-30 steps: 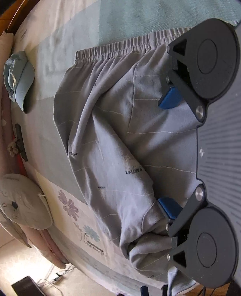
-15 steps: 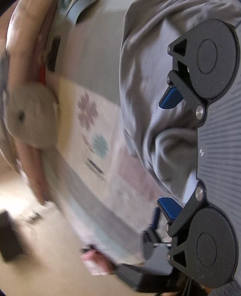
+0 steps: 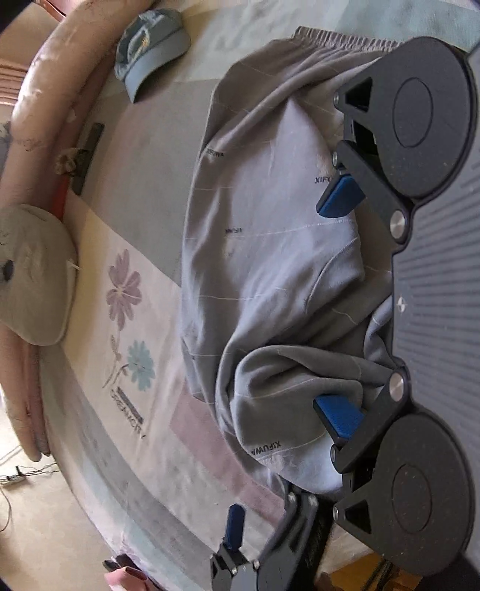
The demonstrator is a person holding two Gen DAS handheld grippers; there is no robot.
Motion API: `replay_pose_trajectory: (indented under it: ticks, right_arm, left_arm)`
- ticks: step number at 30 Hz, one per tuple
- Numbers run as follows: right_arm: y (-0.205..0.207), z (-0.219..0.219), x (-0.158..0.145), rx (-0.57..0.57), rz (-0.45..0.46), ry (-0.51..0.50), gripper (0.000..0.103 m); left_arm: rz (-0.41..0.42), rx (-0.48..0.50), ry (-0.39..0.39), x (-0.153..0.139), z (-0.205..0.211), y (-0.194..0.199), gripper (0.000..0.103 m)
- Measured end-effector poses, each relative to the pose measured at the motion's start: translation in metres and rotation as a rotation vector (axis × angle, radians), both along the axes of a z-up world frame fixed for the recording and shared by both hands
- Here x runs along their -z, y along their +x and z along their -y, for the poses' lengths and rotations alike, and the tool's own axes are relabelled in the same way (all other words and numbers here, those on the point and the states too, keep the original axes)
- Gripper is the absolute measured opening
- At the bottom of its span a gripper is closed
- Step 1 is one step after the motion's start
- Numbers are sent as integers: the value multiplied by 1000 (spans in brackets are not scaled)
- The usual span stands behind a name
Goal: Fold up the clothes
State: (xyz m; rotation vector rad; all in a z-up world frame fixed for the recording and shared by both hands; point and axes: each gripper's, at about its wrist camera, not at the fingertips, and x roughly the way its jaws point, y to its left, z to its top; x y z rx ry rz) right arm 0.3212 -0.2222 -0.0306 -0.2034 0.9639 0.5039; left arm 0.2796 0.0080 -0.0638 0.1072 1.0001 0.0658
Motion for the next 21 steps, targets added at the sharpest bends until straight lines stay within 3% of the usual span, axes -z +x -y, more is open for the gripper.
replay_pose_trajectory:
  ticks: [4,8,10,14,16,21]
  right_arm:
    - [0,6,0,24,3,20,103]
    - [2,11,1,51,6,42,103]
    - [3,12,-2,54,15,57,103]
    - [4,10,-6,53,30,76,103]
    - [4,8,-7,54,37,69,103]
    - [2,10,-13,76,59,61,103]
  left_arm:
    - [18,-89,136,-9,-7,3,103]
    - [-6,-72,13,-19,-19,4,102]
    - [-16,-29,1,-17,-11,3,102]
    - [-47,-49,86,-4,-2,8,102]
    - [-32,-80,147,-3,-4,9,103]
    - [65,-85,205,-21,-15,29,103]
